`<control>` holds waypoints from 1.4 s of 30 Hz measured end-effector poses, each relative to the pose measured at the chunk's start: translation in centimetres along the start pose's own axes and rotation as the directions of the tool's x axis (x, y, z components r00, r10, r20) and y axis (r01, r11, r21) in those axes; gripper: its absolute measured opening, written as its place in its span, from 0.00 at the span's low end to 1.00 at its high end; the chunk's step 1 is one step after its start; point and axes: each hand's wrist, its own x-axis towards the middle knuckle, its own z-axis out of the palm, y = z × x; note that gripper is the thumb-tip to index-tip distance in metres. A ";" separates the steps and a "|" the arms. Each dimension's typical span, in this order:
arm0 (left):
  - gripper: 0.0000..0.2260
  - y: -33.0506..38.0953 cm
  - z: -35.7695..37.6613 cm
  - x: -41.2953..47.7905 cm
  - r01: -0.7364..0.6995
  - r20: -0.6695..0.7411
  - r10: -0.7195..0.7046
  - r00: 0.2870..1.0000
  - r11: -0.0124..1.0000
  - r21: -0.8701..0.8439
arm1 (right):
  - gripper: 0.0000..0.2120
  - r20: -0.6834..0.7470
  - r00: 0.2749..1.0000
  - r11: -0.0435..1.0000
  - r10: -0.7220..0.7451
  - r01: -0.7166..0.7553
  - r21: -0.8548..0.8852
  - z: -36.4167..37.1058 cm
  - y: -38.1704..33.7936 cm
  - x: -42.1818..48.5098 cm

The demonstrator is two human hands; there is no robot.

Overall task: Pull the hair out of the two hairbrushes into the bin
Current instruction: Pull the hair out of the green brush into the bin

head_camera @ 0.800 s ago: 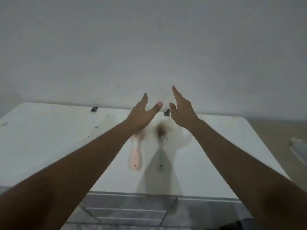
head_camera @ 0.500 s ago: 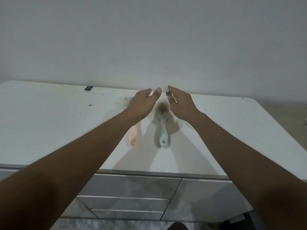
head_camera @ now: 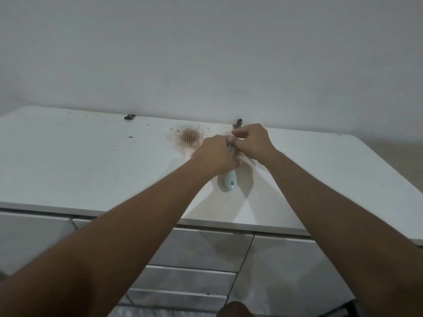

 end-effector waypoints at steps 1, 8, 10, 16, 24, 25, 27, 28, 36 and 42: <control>0.21 0.1 0.1 -0.2 0.002 0.006 -0.002 1.000 1.000 0.029 | 0.15 0.002 1.000 1.000 0.014 -0.014 0.010 -0.1 -0.1 0.0; 0.22 0.2 0.2 -1.1 0.130 -0.067 -0.132 0.989 0.991 -0.042 | 0.17 -0.010 0.996 0.994 0.084 -0.083 0.076 -0.4 -0.3 -0.9; 0.24 0.0 -0.1 -1.7 0.154 -0.102 -0.178 0.979 0.966 -0.210 | 0.16 -0.028 0.995 0.990 0.096 -0.093 0.105 -0.3 -0.2 -1.3; 0.15 -1.1 -2.2 -3.6 0.140 -0.169 -0.289 0.942 0.800 -0.583 | 0.09 -0.095 0.994 0.992 -0.060 0.069 0.104 0.1 -3.7 -3.1; 0.21 -5.8 -7.2 -10.5 0.147 -0.132 -0.442 0.887 0.542 -0.827 | 0.08 -0.071 0.981 0.962 -0.181 0.191 0.195 3.9 -12.5 -6.9; 0.21 -6.6 -7.9 -11.7 0.140 -0.119 -0.448 0.886 0.504 -0.852 | 0.08 -0.056 0.981 0.959 -0.183 0.191 0.211 4.7 -13.5 -7.7; 0.24 -7.9 -9.4 -14.5 0.128 -0.095 -0.464 0.881 0.425 -0.896 | 0.09 -0.040 0.979 0.948 -0.202 0.205 0.245 6.4 -15.7 -9.5; 0.26 -8.7 -10.2 -16.0 0.122 -0.094 -0.471 0.877 0.408 -0.905 | 0.09 -0.038 0.976 0.943 -0.213 0.216 0.252 7.3 -16.8 -10.5; 0.25 -17.0 -15.1 -28.4 0.103 -0.150 -0.601 0.785 0.365 -0.925 | 0.11 0.118 0.935 0.907 -0.334 0.284 0.312 16.6 -25.5 -19.3; 0.21 -24.0 -13.5 -36.4 0.097 -0.152 -0.741 0.655 0.281 -0.955 | 0.12 0.261 0.847 0.866 -0.463 0.369 0.338 24.7 -27.6 -26.3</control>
